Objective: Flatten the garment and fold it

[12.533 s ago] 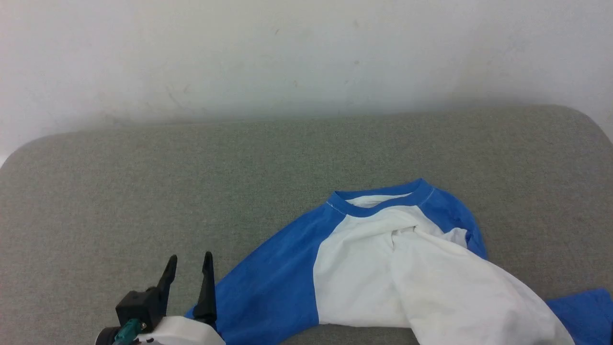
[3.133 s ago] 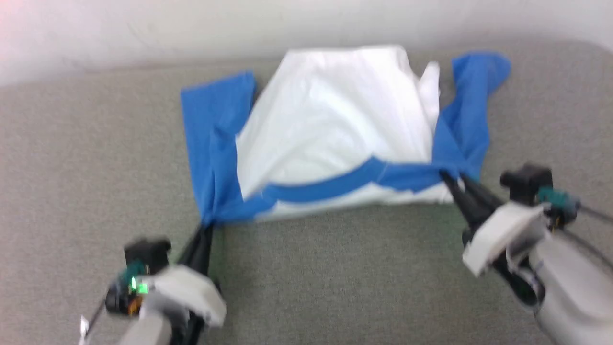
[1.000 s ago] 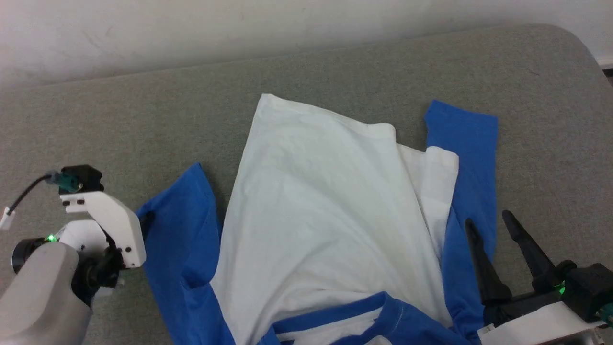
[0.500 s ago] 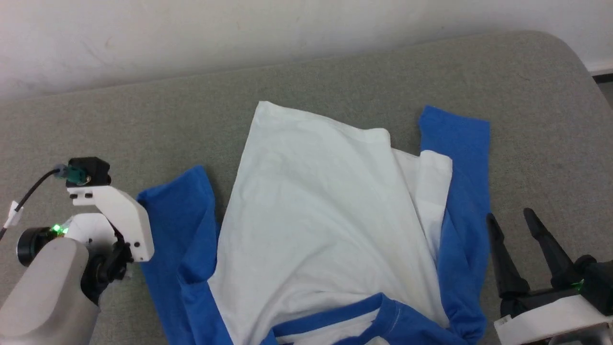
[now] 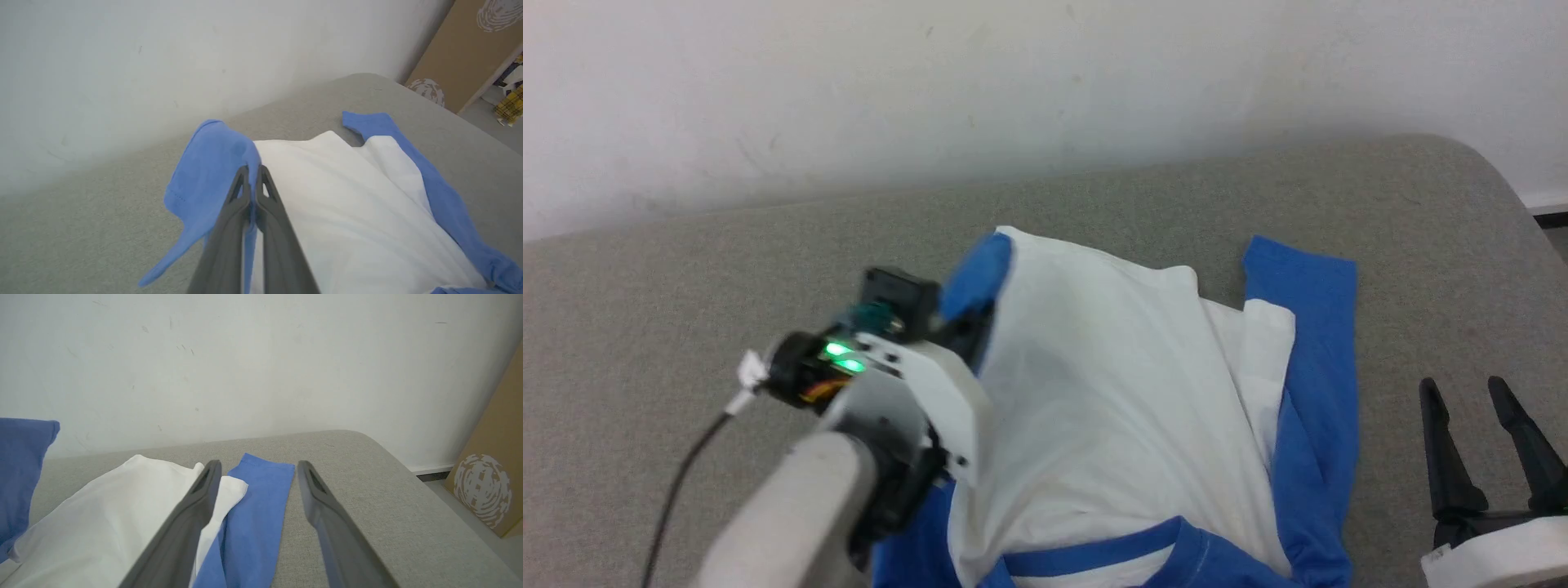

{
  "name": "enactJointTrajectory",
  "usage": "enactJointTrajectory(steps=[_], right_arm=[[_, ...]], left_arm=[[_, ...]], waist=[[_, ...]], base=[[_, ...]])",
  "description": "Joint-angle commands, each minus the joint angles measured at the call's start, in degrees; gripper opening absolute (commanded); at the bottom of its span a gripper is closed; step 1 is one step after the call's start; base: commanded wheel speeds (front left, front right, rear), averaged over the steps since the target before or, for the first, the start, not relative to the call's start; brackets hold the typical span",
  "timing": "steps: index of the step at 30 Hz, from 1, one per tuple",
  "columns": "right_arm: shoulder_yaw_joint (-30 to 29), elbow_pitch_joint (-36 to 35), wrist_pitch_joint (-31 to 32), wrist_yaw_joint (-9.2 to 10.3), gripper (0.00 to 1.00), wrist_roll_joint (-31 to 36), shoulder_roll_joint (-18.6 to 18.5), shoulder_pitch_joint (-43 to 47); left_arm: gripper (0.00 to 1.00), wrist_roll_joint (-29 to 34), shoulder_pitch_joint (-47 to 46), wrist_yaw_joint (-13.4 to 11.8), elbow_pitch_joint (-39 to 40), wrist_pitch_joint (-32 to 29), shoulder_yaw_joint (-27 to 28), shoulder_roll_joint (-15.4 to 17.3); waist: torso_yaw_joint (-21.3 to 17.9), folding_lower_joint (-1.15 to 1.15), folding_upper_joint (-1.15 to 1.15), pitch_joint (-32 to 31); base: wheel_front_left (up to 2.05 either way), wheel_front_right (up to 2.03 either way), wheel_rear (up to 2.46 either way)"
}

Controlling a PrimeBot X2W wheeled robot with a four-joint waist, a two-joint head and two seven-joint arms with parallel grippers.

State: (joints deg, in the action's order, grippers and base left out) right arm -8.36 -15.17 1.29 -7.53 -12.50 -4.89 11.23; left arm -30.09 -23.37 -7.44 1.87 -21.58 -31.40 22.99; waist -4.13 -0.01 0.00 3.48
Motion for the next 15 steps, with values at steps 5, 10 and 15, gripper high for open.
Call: enactJointTrajectory(steps=[5, 10, 15], right_arm=[[-0.7, -0.6, 0.6, 0.04, 1.0, 0.0, 0.3, 0.1], [-0.8, -0.3, 0.6, 0.04, 1.0, -0.5, 0.3, -0.4], [-1.1, 0.3, 0.6, 0.04, 1.0, -0.7, 0.6, -0.6]], left_arm=[[0.0, 2.2, 2.2, 4.1, -2.8, 0.0, -10.4, -7.1], [0.0, 4.2, 4.0, 8.8, -10.5, 1.5, -19.8, -12.9], [0.0, 5.4, 5.6, 12.5, -13.8, 4.3, -27.0, -16.2]], waist=[[-1.5, 0.01, 0.0, 1.1], [-3.1, 0.01, 0.0, 2.3], [-3.2, 0.01, 0.0, 3.1]], base=[[0.0, 0.0, 0.0], [0.0, 0.0, 0.0], [0.0, 0.0, 0.0]])
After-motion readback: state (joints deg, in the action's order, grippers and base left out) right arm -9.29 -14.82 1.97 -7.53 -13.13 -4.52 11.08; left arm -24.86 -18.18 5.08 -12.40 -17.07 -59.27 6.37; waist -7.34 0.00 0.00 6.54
